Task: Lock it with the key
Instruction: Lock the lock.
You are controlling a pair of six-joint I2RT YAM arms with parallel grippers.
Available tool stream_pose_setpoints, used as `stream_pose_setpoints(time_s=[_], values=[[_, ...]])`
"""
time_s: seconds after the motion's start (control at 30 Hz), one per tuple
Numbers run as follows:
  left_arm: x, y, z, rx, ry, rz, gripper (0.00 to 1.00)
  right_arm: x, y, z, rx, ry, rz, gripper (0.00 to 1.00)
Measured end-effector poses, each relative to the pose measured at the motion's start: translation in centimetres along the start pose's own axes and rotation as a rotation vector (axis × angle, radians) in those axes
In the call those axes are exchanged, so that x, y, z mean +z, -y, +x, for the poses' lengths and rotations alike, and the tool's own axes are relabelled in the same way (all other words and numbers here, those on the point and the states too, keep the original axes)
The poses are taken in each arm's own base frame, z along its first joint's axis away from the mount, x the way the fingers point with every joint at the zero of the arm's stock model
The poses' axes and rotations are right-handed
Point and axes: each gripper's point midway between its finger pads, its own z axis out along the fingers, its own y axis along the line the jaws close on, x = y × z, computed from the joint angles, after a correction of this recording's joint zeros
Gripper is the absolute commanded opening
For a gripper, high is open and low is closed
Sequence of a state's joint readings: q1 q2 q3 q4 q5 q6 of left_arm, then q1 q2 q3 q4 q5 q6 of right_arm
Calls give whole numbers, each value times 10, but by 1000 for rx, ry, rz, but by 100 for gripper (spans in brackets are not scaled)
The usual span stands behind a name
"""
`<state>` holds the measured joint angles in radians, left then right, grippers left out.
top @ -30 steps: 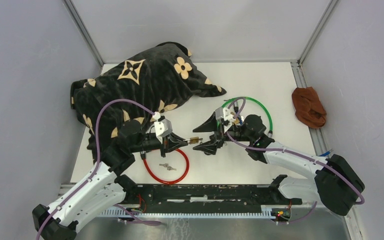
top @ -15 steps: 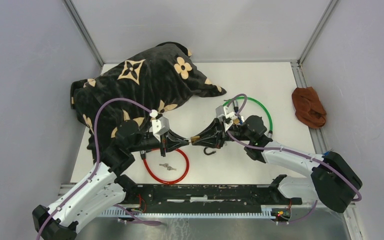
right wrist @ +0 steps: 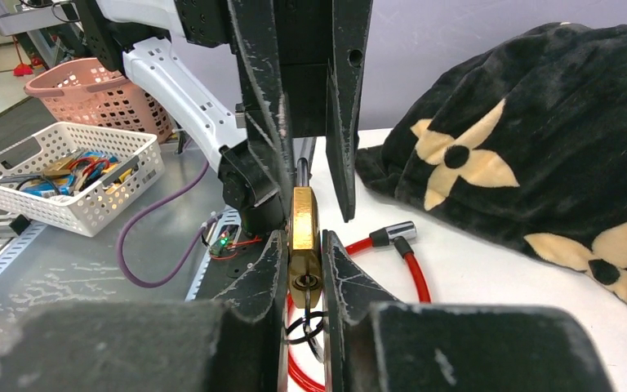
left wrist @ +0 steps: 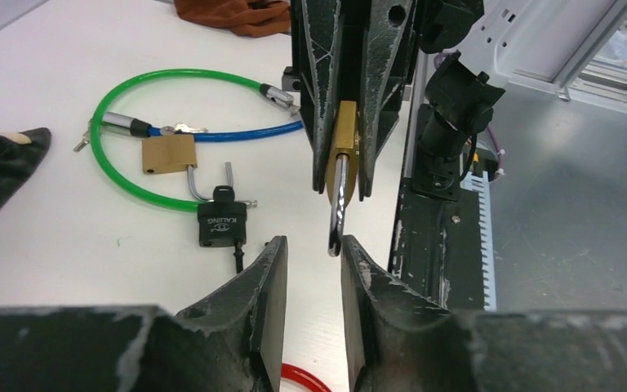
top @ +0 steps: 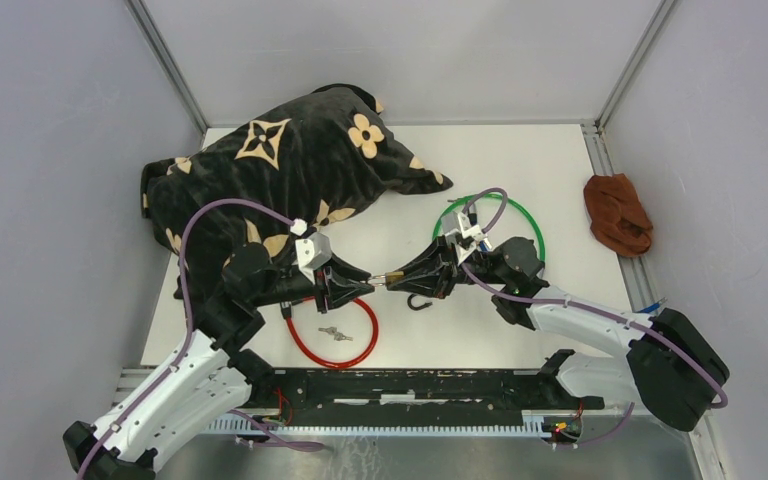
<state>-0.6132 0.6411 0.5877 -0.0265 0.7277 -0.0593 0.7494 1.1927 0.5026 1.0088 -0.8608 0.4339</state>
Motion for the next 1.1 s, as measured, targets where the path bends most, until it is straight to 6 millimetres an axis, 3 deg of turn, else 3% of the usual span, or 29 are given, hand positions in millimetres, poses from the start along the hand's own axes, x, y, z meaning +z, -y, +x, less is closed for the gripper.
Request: stream_pose_setpoints(time_s=[0.13,0.23,0.4,0.53,1.1], values=[[-3,-3,-2,2,6,-22,41,0,0,-1,-4,2,0,0],[-4,-5,-4,7,15,-27,41,0,0,0,-5,0,1,0],[-2,0,-9,20,32,2,30,-1,1,2,-4,-10,6,0],[0,2,-12,10,42,24,3,-2,1,2,-5,-14,8,0],[10,-3,-10,-88,104,38,2,-2,13,4,-31,-27,26,0]])
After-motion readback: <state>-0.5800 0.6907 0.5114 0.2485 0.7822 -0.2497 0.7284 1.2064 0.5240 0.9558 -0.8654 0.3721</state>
